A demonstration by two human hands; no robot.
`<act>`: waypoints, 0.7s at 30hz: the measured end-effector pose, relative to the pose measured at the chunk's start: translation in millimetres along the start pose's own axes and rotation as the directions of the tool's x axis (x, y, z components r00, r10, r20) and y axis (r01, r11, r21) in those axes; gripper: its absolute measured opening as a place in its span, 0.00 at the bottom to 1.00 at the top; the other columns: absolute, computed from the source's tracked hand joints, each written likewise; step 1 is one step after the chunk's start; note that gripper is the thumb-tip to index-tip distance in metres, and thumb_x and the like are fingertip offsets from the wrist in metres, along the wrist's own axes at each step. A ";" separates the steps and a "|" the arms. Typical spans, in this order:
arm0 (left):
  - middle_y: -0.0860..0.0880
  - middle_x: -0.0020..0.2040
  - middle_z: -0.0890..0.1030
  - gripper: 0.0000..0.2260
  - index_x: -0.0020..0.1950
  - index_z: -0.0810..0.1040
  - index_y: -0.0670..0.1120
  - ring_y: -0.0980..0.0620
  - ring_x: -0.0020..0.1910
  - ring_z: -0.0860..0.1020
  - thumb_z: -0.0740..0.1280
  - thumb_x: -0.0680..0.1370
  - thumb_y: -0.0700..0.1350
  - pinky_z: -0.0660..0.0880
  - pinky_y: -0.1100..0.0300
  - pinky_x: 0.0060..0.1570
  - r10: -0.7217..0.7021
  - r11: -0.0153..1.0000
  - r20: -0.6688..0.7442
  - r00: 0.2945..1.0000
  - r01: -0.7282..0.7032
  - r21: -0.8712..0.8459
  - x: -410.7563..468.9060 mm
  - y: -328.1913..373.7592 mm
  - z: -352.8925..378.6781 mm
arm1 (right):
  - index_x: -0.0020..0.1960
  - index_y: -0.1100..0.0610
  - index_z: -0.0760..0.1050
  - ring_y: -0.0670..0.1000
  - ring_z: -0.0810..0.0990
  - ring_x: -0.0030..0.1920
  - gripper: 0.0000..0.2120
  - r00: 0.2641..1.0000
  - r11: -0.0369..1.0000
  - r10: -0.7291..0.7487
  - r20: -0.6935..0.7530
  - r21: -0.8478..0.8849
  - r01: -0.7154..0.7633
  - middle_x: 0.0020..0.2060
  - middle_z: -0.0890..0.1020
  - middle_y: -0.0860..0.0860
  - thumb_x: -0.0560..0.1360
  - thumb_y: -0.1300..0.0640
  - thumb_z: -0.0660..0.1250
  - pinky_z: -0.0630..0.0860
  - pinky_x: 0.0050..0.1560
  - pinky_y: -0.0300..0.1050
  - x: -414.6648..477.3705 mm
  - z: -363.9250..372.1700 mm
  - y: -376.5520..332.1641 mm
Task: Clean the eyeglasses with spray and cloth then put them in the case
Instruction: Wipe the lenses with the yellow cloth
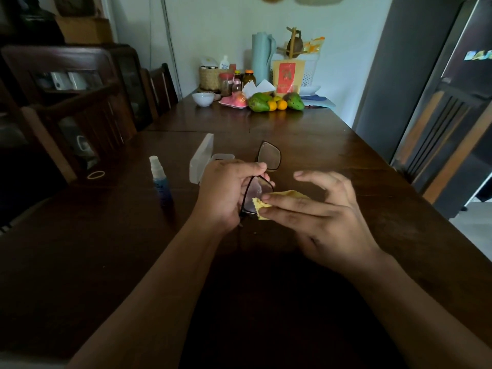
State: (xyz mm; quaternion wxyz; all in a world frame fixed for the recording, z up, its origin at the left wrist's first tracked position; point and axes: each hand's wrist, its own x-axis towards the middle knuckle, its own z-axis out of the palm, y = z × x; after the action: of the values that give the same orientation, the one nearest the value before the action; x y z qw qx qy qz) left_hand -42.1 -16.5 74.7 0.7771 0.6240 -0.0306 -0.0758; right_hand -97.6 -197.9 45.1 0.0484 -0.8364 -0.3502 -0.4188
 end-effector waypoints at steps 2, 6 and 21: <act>0.40 0.33 0.83 0.10 0.36 0.81 0.38 0.48 0.26 0.79 0.69 0.75 0.41 0.74 0.63 0.25 -0.004 1.000 0.005 1.000 0.004 -0.016 -0.5 0.4 1.5 | 0.61 0.46 0.82 0.54 0.68 0.68 0.18 1.000 1.000 -0.006 0.003 0.003 0.006 0.63 0.79 0.40 0.80 0.59 0.57 0.66 0.65 0.55 1.9 1.7 -3.5; 0.41 0.28 0.80 0.10 0.36 0.80 0.36 0.49 0.23 0.76 0.69 0.75 0.40 0.73 0.63 0.25 -0.009 0.999 0.014 1.000 0.010 -0.042 -1.0 0.6 1.3 | 0.62 0.47 0.81 0.52 0.68 0.68 0.16 0.999 0.999 -0.033 -0.012 0.017 0.033 0.64 0.79 0.41 0.77 0.59 0.66 0.68 0.64 0.56 5.8 6.9 -8.8; 0.38 0.35 0.80 0.09 0.38 0.79 0.36 0.45 0.29 0.79 0.67 0.76 0.38 0.77 0.59 0.30 0.003 0.999 0.017 1.000 -0.002 -0.037 -5.0 4.1 2.5 | 0.59 0.47 0.83 0.54 0.70 0.67 0.17 0.994 0.998 0.017 -0.109 -0.057 -0.024 0.60 0.81 0.40 0.75 0.63 0.67 0.66 0.63 0.55 -2.2 4.4 3.5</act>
State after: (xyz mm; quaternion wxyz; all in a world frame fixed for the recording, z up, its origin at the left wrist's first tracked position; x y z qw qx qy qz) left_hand -47.1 -17.2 79.6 0.7884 0.6088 -0.0365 -0.0808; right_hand -93.3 -200.1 41.4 0.0474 -0.8171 -0.3261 -0.4730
